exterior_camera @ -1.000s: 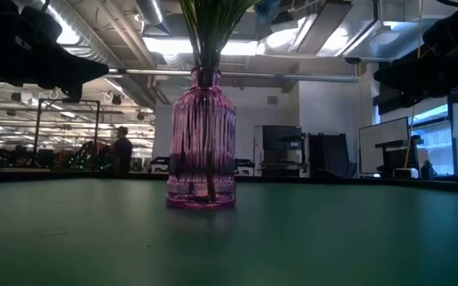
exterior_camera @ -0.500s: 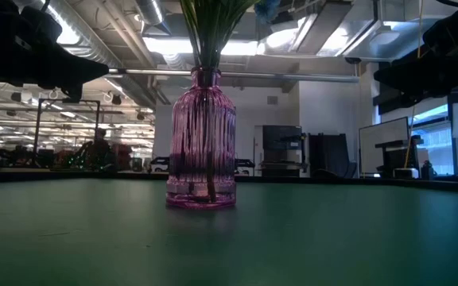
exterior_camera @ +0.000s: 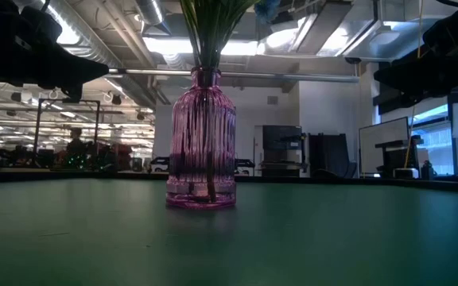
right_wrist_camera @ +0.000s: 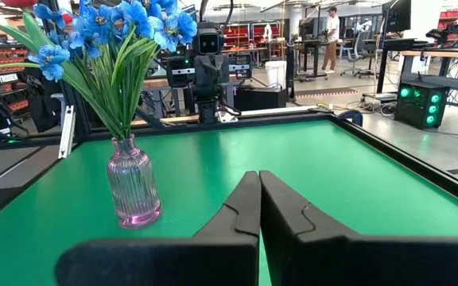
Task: Sort flowers into vase by color
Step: Return to Home Position
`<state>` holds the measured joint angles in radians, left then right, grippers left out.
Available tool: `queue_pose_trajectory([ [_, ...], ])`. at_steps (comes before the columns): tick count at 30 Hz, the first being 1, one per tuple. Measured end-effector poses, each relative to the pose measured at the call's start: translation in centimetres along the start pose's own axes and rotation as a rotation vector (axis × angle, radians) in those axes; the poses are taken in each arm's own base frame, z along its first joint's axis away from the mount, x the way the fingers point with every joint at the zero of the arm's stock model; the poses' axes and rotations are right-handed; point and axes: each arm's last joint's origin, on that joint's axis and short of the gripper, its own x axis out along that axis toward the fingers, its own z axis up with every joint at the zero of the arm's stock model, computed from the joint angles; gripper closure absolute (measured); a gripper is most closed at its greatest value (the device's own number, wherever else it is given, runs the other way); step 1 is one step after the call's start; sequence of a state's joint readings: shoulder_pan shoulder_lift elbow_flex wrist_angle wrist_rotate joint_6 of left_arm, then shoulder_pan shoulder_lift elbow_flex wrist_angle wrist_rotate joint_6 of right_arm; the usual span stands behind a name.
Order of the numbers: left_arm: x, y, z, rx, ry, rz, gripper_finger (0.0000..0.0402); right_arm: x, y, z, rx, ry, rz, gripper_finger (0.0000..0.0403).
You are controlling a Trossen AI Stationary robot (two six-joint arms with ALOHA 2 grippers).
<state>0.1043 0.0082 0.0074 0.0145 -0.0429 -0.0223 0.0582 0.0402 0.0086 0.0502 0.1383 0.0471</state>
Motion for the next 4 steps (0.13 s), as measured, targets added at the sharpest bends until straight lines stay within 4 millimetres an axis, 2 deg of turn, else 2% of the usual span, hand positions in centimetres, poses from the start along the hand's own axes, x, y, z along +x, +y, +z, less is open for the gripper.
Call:
queue_pose_trajectory([
  [4,0.0,0.0,0.0,0.0,0.0,0.0,0.0401,0.0,0.0,0.0,0.0,0.0,0.0,0.0402],
])
